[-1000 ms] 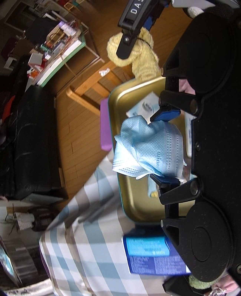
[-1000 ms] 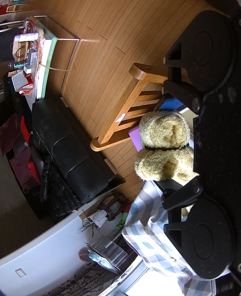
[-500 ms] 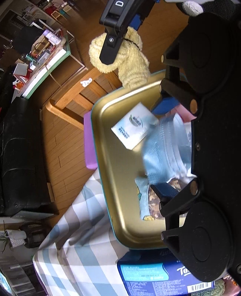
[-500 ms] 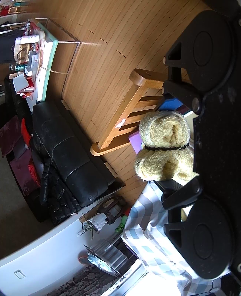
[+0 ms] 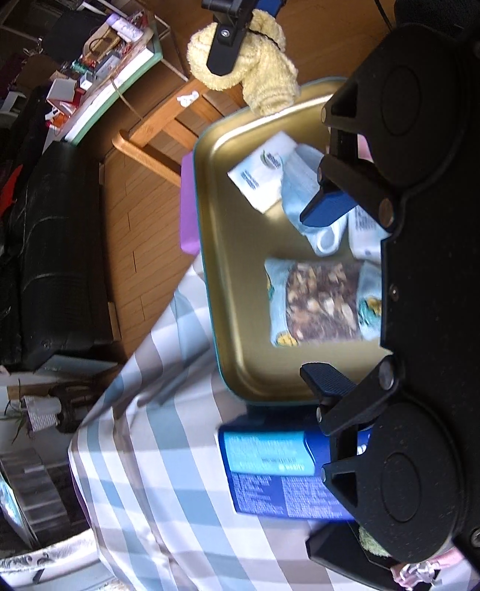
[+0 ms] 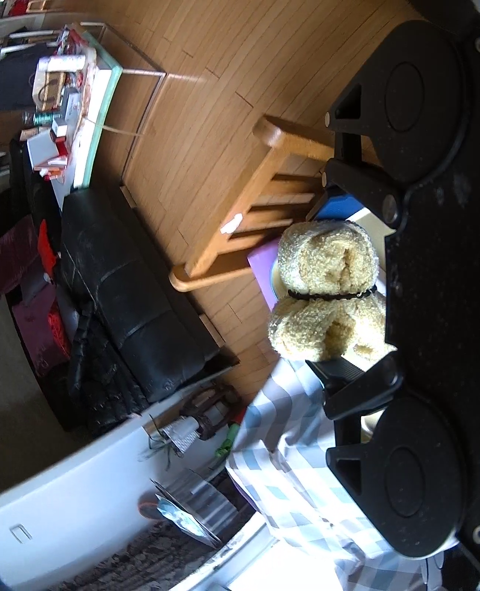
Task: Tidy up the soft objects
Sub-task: 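Carry the mask and knitted toy over the gold tray and open both tools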
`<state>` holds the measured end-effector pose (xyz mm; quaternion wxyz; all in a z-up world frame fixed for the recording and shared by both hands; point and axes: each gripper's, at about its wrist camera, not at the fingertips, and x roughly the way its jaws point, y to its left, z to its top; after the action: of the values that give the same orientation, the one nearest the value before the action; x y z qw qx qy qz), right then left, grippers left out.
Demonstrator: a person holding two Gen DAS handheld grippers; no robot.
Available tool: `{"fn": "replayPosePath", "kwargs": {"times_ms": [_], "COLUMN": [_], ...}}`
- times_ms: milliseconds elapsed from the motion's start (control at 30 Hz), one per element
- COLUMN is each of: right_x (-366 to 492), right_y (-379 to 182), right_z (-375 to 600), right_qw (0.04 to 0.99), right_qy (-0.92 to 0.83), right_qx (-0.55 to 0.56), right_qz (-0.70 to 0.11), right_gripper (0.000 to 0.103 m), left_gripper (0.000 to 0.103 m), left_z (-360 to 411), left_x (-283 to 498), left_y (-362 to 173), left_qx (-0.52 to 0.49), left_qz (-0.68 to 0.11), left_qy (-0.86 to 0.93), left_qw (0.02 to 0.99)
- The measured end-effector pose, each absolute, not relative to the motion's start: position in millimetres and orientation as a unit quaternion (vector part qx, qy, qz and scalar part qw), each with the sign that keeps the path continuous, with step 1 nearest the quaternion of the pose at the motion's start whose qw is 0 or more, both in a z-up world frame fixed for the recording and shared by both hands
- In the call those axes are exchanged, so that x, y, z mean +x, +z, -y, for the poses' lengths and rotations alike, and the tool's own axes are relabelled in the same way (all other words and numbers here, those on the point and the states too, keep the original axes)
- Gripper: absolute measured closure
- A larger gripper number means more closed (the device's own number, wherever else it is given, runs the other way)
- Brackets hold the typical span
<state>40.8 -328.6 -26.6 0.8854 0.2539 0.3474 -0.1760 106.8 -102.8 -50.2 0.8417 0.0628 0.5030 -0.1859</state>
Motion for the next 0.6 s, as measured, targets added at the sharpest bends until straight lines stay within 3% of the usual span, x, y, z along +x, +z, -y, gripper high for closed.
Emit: {"fn": "replayPosePath", "kwargs": {"times_ms": [333, 467, 600], "right_x": [75, 84, 83], "right_y": [-30, -33, -33], "right_z": [292, 283, 277], "right_qw": [0.898, 0.899, 0.899], "right_qy": [-0.128, -0.119, -0.122], "right_qx": [0.222, 0.214, 0.205], "right_qz": [-0.358, -0.363, -0.367], "right_gripper": [0.030, 0.019, 0.019], "left_gripper": [0.027, 0.027, 0.027], "left_z": [67, 59, 53], "left_x": [100, 97, 95], "left_y": [-58, -58, -59], "left_qx": [0.061, 0.059, 0.056], "left_qz": [-0.512, -0.513, -0.513], "left_qy": [-0.154, -0.149, -0.147], "left_qw": [0.843, 0.843, 0.844]}}
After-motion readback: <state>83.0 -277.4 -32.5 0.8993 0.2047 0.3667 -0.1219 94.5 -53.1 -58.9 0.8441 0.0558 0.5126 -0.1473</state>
